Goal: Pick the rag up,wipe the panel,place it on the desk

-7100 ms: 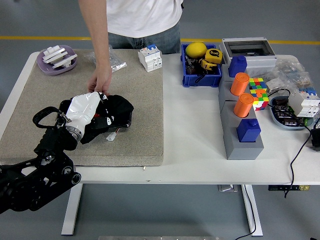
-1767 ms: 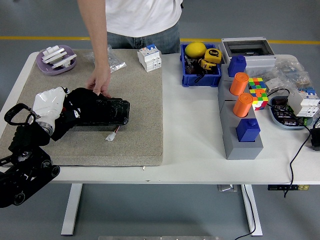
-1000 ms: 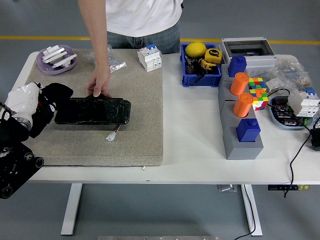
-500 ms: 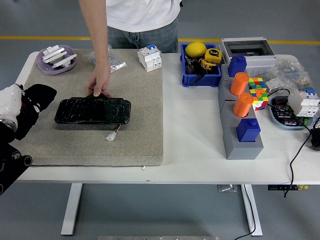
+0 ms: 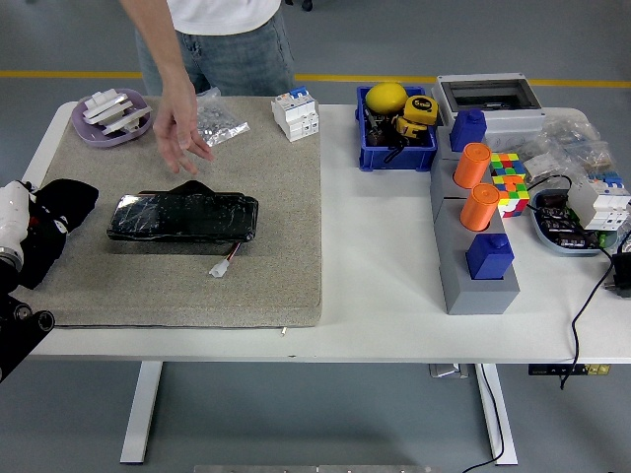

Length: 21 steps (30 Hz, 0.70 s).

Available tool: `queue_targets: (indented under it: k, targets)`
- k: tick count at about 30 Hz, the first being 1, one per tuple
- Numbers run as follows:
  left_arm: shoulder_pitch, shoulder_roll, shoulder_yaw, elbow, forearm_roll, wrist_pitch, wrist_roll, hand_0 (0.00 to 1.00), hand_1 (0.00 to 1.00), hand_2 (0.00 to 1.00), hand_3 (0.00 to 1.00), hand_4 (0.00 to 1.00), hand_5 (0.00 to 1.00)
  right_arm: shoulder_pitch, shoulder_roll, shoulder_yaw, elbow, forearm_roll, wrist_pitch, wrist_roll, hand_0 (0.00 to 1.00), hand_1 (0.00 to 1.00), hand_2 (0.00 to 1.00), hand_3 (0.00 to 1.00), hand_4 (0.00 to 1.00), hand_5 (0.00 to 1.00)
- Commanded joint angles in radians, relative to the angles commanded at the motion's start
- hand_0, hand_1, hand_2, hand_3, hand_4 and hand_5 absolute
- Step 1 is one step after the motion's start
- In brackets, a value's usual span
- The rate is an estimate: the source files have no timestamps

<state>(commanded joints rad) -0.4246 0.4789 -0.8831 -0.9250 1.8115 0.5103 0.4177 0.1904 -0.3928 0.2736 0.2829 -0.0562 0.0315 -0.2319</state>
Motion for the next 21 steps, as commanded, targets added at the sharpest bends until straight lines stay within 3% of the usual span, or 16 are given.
queue_targets:
  k: [1,2,7,8,13,14,19,20,21]
  targets:
    - [-0.001,-0.001,0.001,0.004,-0.002,-0.003,0.0,0.351,0.198,0.485,0.53,0.543,0.002,0.0,0.0,-0.001,0.0,0.0,0.0,0.0,0.711,0.698,0.695,0.641,0.998,0.542]
    - [-0.002,-0.002,0.0,0.006,0.0,-0.006,0.001,0.362,0.298,0.516,0.576,0.667,0.002,0.0,0.0,0.0,0.001,-0.001,0.001,0.0,0.711,0.698,0.695,0.641,0.998,0.543]
    - [-0.004,0.0,-0.005,0.018,-0.007,-0.027,0.003,0.362,0.298,0.516,0.576,0.667,0.002,0.001,-0.001,0.006,0.0,-0.01,0.0,-0.005,0.711,0.698,0.695,0.641,0.998,0.543]
    - [-0.004,0.0,-0.006,0.019,-0.008,-0.031,0.004,0.406,0.426,0.531,0.586,0.679,0.002,0.002,-0.001,0.006,0.0,-0.01,0.0,-0.004,0.711,0.698,0.695,0.641,0.998,0.544]
    - [-0.006,-0.001,-0.01,0.018,-0.008,-0.044,0.007,0.406,0.426,0.531,0.586,0.679,0.002,0.002,-0.001,0.005,0.0,-0.01,0.001,-0.005,0.711,0.698,0.695,0.641,0.998,0.544]
    - [-0.007,-0.001,-0.011,0.016,-0.008,-0.047,0.008,0.446,0.496,0.547,0.584,0.736,0.002,0.003,0.0,0.005,0.0,-0.01,0.001,-0.005,0.711,0.696,0.695,0.64,0.998,0.545]
    - [-0.007,-0.002,-0.016,0.009,-0.016,-0.053,0.002,0.446,0.496,0.547,0.584,0.736,0.002,0.004,0.0,0.003,-0.001,-0.008,0.0,-0.004,0.711,0.696,0.695,0.64,0.998,0.545]
    - [-0.008,-0.002,-0.019,0.009,-0.016,-0.054,0.001,0.481,0.533,0.554,0.574,0.878,0.155,0.004,0.0,0.004,-0.001,-0.01,0.0,-0.005,0.711,0.697,0.695,0.64,0.998,0.543]
    - [-0.008,-0.001,-0.021,0.007,-0.019,-0.059,0.001,0.481,0.533,0.554,0.574,0.878,0.155,0.004,0.0,0.005,-0.001,-0.011,-0.001,-0.006,0.711,0.697,0.695,0.64,0.998,0.543]
